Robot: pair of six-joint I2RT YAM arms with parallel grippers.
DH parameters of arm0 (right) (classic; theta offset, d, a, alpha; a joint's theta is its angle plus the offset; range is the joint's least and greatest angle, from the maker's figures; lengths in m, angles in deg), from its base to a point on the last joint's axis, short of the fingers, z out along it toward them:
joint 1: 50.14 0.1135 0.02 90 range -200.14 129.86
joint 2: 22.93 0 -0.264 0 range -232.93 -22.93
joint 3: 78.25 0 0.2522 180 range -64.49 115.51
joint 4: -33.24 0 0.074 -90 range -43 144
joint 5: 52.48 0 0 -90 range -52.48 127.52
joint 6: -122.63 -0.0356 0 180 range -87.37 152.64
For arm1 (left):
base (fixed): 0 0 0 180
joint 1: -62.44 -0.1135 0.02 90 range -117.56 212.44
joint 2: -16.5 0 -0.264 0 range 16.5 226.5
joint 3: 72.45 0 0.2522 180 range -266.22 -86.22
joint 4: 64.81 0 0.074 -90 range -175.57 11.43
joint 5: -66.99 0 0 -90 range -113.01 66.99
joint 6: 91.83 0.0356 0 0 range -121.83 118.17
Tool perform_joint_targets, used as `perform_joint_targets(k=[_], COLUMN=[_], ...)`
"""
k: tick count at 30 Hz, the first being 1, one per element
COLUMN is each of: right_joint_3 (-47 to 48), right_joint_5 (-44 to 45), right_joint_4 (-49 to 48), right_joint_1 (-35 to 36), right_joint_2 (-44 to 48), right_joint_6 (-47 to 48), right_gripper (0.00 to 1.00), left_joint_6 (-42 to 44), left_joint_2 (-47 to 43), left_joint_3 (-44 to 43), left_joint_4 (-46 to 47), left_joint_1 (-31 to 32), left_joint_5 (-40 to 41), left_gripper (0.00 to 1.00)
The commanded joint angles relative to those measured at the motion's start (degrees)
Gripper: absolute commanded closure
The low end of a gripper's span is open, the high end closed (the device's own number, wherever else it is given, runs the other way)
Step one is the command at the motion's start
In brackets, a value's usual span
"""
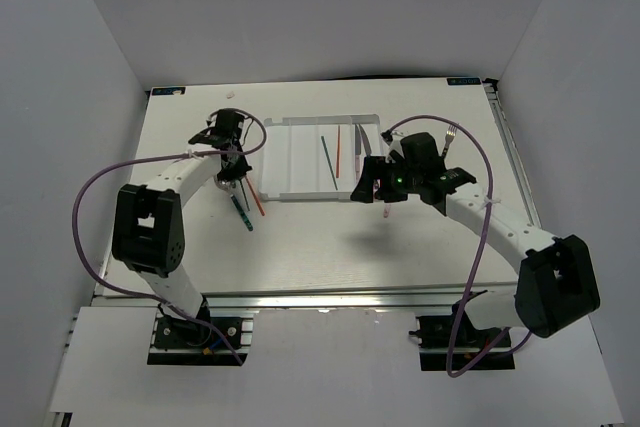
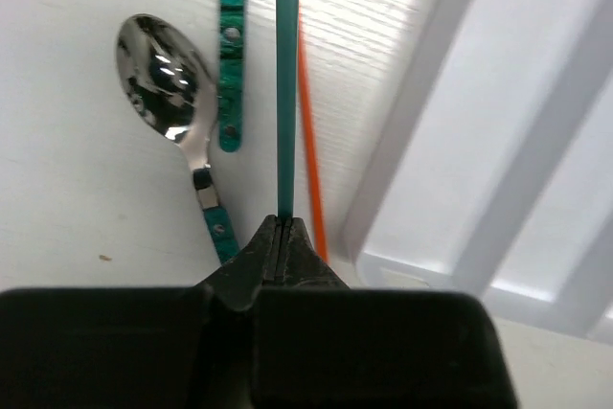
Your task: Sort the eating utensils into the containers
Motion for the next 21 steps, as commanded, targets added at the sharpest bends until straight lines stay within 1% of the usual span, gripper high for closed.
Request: perform_joint_targets(k=[1,4,5,7,10,12,13,14,15,16,17,21], right_joint_3=[-0.04,0.23,0.32,0.58,0.76,0.67,0.58,0.32,0.23,0.06,0.05,0.14], right_joint_5=[-0.15,2.31,3.79,5.21,7.23,8.2,8.73,9.17,9.17,9.0,8.73,8.82], right_joint_4=[-1.77,-0.98,-0.63,0.77,2.88,3.94,4.64,4.99,5.26,6.04,6.4,8.42], right_joint_1=[0.29,-0.23,-0.41,-1.11,-3.04,-4.71,-5.24,-6.29,-6.73,-7.61,-7.88,-8.76], right_joint_2=[2.46,4.56,5.18,6.93,9.39,10.63,11.94,12.56,13.09,13.79,14.06,15.38], right_joint_6=[-0.06,-0.59,-0.76,-1.29,-1.82,-1.82,-1.91,-1.82,-1.73,-1.38,-1.12,0.11], right_gripper=[0.19,0.19,0.19,0.19,0.18,0.18,0.18,0.17,0.17,0.17,0.17,0.17], left_joint_6=[0.69,0.78,0.69,-0.01,-1.33,-2.38,-3.43,-3.79,-4.14,-4.23,-4.23,-5.02], left_joint_2=[-4.05,-3.8,-3.27,-0.99,3.39,5.34,7.7,9.11,10.69,14.19,15.88,23.62], left_joint_3=[-2.31,-5.37,-6.61,-10.12,-14.51,-15.67,-16.2,-18.21,-19.79,-21.55,-25.22,-32.97], left_joint_4=[1.62,4.08,4.44,5.84,8.56,13.12,14.71,16.9,17.27,17.53,17.27,15.6], left_joint_1=[1.88,4.86,6.78,9.68,11.89,13.65,14.18,15.06,15.5,16.64,17.08,18.67], left_joint_5=[-4.67,-7.93,-8.46,-9.78,-11.01,-12.33,-12.94,-16.0,-16.9,-17.51,-17.96,-18.22], left_gripper=[1.0,1.0,1.0,1.0,1.0,1.0,1.0,1.0,1.0,1.0,1.0,1.0])
